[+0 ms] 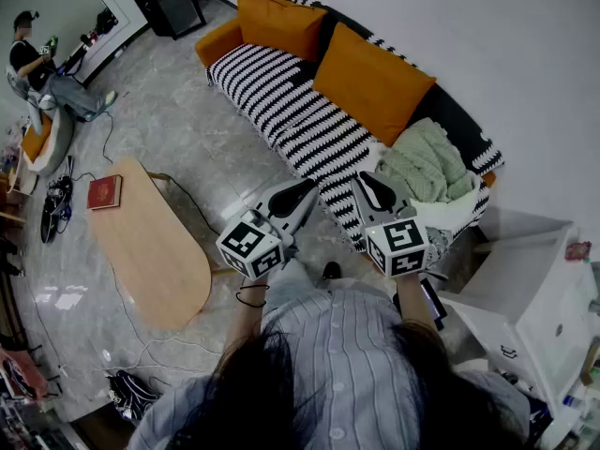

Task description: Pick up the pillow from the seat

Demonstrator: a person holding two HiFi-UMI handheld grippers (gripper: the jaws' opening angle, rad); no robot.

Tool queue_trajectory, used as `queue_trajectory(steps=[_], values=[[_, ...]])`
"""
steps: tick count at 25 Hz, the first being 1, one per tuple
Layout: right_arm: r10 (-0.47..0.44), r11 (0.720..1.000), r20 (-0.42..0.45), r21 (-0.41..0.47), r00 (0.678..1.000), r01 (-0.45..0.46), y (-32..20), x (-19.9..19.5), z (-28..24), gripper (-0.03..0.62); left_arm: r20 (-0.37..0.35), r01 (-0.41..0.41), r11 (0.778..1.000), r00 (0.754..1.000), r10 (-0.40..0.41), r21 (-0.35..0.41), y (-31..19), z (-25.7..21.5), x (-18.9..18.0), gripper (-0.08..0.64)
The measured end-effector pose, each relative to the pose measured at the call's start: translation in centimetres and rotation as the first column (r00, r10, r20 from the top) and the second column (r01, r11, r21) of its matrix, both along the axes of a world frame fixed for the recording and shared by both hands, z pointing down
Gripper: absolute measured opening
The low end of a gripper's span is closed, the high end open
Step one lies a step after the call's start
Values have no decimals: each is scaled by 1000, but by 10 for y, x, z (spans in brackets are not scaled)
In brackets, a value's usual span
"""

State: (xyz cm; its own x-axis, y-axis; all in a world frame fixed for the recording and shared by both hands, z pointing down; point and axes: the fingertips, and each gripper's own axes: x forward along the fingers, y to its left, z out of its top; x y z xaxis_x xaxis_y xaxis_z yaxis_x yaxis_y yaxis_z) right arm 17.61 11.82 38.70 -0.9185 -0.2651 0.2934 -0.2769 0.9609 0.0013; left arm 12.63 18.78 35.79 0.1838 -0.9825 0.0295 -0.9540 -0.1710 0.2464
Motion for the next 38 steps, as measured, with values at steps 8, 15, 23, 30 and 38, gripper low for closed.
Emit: queue_trajectory(steps=[8, 15, 23, 30, 38], values=[[-8, 1000, 2, 7, 1000, 8, 1, -2, 0, 64, -2, 25, 1000, 1000, -25, -10, 3, 3, -3, 25], [-31, 999, 2, -19, 1000, 31, 3, -10, 6, 64, -7, 59, 998, 998, -59, -19, 10, 6, -11, 25], [-45, 998, -13, -36, 999, 45, 4, -9, 15, 63, -17, 61, 997, 998, -62, -47, 10, 14, -7, 25], [-17, 999, -16, -40, 1000, 17, -10, 5, 20, 63, -19, 33, 997, 999, -35, -65, -3, 20, 5, 25], [-5, 998, -18, -63, 1000, 4, -23, 1, 29, 64, -25, 5, 995, 1000, -7, -96, -13, 29, 8, 25]])
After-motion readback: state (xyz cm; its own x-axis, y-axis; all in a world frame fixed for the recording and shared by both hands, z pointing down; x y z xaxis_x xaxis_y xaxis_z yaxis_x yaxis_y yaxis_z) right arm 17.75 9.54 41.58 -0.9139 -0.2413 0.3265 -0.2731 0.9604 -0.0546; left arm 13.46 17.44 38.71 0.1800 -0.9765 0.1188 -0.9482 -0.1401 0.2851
